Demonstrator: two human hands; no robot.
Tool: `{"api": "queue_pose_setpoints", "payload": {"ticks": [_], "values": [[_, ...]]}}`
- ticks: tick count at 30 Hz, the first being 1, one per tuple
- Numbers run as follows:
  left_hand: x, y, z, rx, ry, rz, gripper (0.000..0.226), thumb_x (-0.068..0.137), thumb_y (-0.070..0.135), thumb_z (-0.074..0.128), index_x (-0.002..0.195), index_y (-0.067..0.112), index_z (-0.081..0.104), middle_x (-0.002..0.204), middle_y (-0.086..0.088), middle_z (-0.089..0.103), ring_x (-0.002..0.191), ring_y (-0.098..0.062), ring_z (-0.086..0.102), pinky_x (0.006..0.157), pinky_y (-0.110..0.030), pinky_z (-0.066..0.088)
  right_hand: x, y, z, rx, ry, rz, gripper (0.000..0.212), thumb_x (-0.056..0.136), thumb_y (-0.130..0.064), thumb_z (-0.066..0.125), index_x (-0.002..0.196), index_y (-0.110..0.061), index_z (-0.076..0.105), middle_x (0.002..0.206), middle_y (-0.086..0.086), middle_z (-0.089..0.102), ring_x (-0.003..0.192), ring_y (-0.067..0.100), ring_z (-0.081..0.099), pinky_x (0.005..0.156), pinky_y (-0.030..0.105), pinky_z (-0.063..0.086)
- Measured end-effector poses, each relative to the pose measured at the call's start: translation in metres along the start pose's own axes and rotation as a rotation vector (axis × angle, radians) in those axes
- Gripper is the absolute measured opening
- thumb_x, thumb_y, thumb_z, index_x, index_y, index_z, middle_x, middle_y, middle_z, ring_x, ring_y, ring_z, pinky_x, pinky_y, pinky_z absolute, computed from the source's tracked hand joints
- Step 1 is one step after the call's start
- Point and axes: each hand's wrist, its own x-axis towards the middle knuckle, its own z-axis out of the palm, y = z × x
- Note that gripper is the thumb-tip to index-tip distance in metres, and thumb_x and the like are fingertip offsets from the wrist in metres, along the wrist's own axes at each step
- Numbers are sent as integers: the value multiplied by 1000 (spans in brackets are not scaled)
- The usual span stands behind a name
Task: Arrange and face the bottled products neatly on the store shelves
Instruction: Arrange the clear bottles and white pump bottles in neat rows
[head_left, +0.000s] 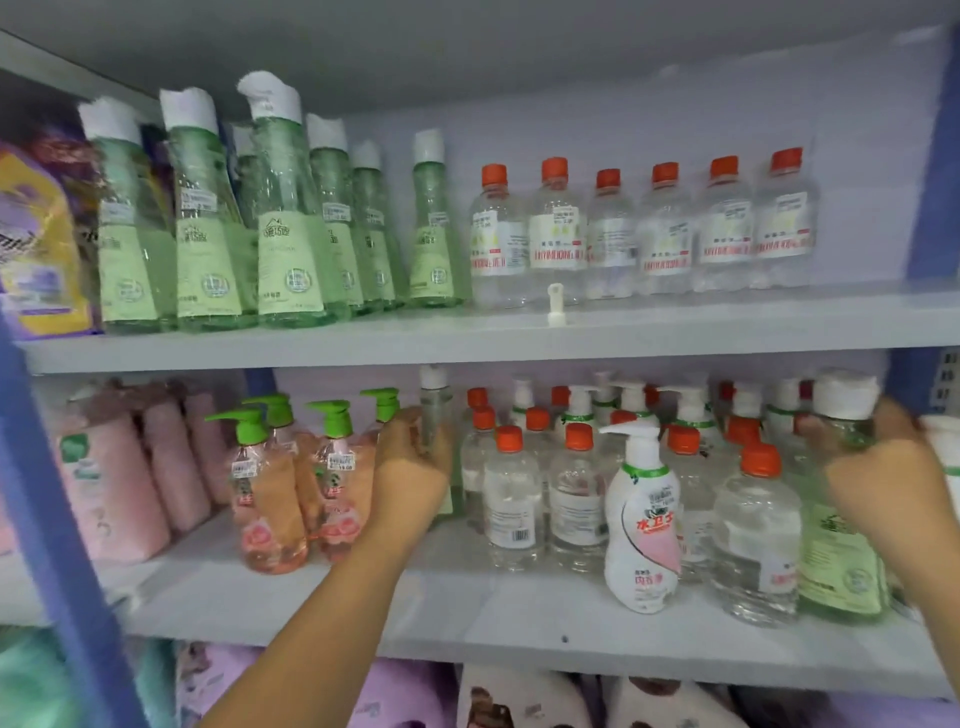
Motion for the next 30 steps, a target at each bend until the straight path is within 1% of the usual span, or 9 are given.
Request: {"api": "queue_pose_setpoints", "payload": {"ticks": [2, 4, 6, 9, 13, 17, 21, 26, 30], "values": [[21, 1, 7, 13, -50, -8, 36, 99, 20, 59, 134, 12, 54, 108, -4, 65, 107, -33, 63, 84, -30, 49, -8, -5, -5, -5, -30, 28, 41, 91, -37, 72, 126, -23, 56, 105, 3, 61, 93, 28, 59, 82, 45, 51], [38, 7, 14, 29, -107, -47, 54, 102, 24, 54, 151, 13, 37, 147, -10, 50, 135, -31, 49, 107, -35, 42, -5, 15, -9, -46, 10, 68, 65, 68, -78, 70, 118, -38, 57, 105, -5, 68, 92, 27, 66, 80, 51, 58], [57, 12, 23, 50, -129, -18, 60, 102, 28, 53, 153, 4, 31, 153, -16, 40, 141, -32, 40, 113, -34, 34, -1, 39, -12, -112, 38, 31, 77, 58, -94, 55, 116, -43, 54, 103, -6, 70, 91, 28, 69, 74, 58, 59], [86, 24, 32, 124, -177, -178, 61, 103, 35, 51, 145, -7, 34, 147, -26, 41, 135, -39, 44, 109, -37, 36, -27, 13, -16, -167, 51, 48, 59, 69, -79, 57, 113, -41, 51, 101, -3, 67, 88, 31, 66, 75, 59, 58], [110, 20, 34, 118, -320, -253, 47, 103, 33, 51, 132, -4, 56, 132, -28, 59, 106, -34, 62, 97, -35, 46, -39, 12, -24, -241, 62, 49, 64, 67, -89, 47, 113, -44, 51, 99, -6, 67, 88, 29, 66, 72, 58, 58], [111, 13, 32, 120, -284, -251, 35, 98, 16, 57, 123, -9, 60, 123, -27, 65, 114, -41, 62, 85, -33, 48, -52, -11, -25, -302, 67, -21, 37, 87, -64, 56, 114, -40, 52, 97, -4, 66, 87, 28, 64, 71, 51, 57], [111, 12, 27, 179, -270, -220, 34, 99, 14, 55, 123, -10, 59, 124, -28, 63, 116, -42, 61, 92, -36, 50, -53, -12, -23, -276, 67, -39, 28, 90, -55, 59, 112, -38, 53, 95, -6, 67, 84, 24, 65, 72, 51, 57], [120, 2, 18, 188, -292, -220, 19, 99, 14, 57, 87, 0, 60, 114, -24, 66, 112, -39, 64, 84, -37, 50, -40, 21, -24, -263, 84, -53, 43, 84, -73, 54, 112, -41, 52, 98, -8, 68, 87, 23, 67, 70, 56, 59], [121, -2, 13, 232, -314, -198, 35, 100, 22, 57, 117, -8, 61, 124, -26, 62, 117, -38, 60, 84, -33, 47, -30, 41, -19, -270, 122, -78, 35, 88, -67, 55, 114, -43, 49, 103, -7, 65, 90, 26, 66, 71, 58, 58]]}}
